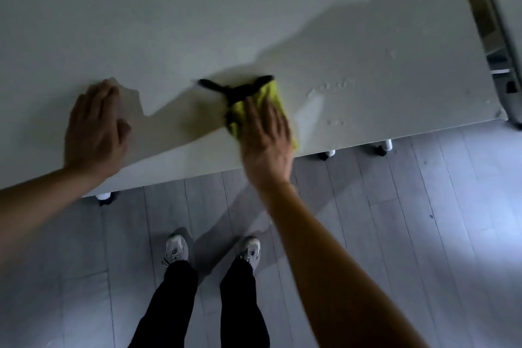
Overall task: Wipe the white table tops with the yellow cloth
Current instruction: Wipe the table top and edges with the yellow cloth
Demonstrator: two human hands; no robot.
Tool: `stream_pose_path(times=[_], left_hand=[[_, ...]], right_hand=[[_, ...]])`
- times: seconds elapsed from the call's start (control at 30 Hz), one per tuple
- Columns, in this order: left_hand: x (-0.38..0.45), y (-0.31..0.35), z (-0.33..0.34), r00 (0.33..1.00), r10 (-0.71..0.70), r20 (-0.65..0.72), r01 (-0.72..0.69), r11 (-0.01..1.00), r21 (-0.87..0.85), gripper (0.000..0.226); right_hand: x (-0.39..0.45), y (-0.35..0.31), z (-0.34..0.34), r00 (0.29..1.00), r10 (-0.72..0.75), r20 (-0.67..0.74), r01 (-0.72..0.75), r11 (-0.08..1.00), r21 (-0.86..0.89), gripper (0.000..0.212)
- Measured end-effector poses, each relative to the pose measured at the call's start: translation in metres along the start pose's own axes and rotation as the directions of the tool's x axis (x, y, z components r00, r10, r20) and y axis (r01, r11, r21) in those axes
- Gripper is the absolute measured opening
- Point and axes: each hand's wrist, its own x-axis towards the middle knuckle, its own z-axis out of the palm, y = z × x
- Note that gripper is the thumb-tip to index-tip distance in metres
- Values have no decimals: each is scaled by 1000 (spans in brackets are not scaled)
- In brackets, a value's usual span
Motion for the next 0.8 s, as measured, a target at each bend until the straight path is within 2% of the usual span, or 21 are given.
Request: stream_pose_path(times=[0.1,0.23,0.3,0.4,0.47,0.53,0.6,0.7,0.8], left_hand=[[1,59,15,999,48,1,-48,997,-52,62],[5,151,46,987,161,-11,-161,980,-113,63],[14,186,57,989,150,1,-149,982,-118,64],[24,210,65,991,132,18,-129,986,-104,65],[26,213,68,993,118,13,-116,989,-93,65],[25,214,70,995,96,11,-95,991,-94,68],[25,213,72,999,54,0,-54,994,-92,71],[27,213,71,1000,-20,-23,18,997,-72,69],[25,215,69,1000,-23,-21,22,997,-79,72]], right_hand=[[8,94,-31,980,194,-51,-196,979,-50,62],[17,186,-75,897,436,-72,-440,897,-36,64],[20,204,-82,874,482,-62,-484,874,-25,63],[20,184,-77,863,495,-102,-498,867,2,61],[12,150,-64,900,424,-106,-425,905,14,58],[0,106,-50,961,265,-74,-265,964,7,59],[-10,66,-36,995,102,-10,-102,994,28,60],[-11,48,-25,995,-78,58,75,996,54,62],[4,84,-27,953,-298,56,299,954,-12,55]])
